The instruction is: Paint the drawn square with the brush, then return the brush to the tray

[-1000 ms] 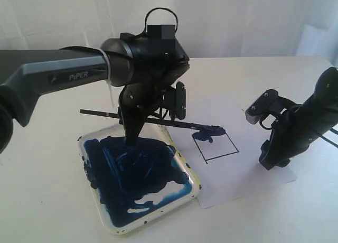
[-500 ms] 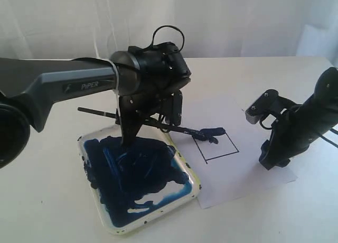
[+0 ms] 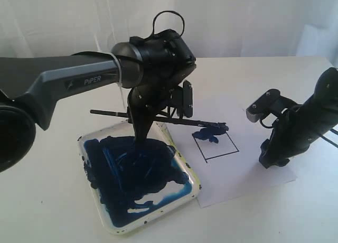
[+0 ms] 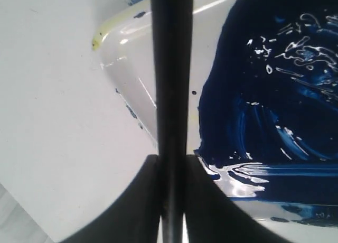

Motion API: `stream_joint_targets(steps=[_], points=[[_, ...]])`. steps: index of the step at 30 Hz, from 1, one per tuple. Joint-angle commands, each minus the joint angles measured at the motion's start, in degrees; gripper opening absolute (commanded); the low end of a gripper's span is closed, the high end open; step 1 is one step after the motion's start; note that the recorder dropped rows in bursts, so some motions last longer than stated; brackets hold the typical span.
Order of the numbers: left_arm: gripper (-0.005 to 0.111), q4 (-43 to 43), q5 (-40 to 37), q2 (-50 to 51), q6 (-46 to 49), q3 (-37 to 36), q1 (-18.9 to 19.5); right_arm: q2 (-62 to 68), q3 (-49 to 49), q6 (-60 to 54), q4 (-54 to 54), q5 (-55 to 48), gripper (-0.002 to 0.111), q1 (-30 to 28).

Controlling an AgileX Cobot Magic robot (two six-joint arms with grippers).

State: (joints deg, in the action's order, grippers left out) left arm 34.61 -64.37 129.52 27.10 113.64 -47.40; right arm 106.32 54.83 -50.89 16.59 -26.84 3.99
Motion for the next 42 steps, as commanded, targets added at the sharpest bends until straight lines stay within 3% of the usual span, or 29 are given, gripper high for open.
stream_joint_targets(steps=[1,9,15,21,29,42], points=[[0.0,0.32,-2.6,0.19,-0.73,0.32,-0.17,0.58,-0.26,0.25,-0.17,0.84,0.057,-0.03],[0.0,-0.55,-3.05,0.19,-1.43,2.49,-0.17,0.09,3.13,5.61,1.83,-1.16,0.066,-0.03],[0.0,-0.32,-3.15,0.19,-1.84,2.49,-0.06,-0.81,3.95,5.77,1.83,-3.15,0.067,-0.03],[0.0,0.12,-4.29,0.19,-2.89,2.49,-0.06,-2.6,3.95,2.06,3.4,-6.61,0.066,-0.03],[0.0,-0.71,-4.41,0.19,-3.13,2.49,-0.06,0.2,3.83,-12.03,14.72,-9.17,0.066,-0.03],[0.0,-1.11,-4.29,0.19,-3.13,2.49,-0.06,3.78,3.83,-13.35,10.91,-7.36,0.064,-0.03]])
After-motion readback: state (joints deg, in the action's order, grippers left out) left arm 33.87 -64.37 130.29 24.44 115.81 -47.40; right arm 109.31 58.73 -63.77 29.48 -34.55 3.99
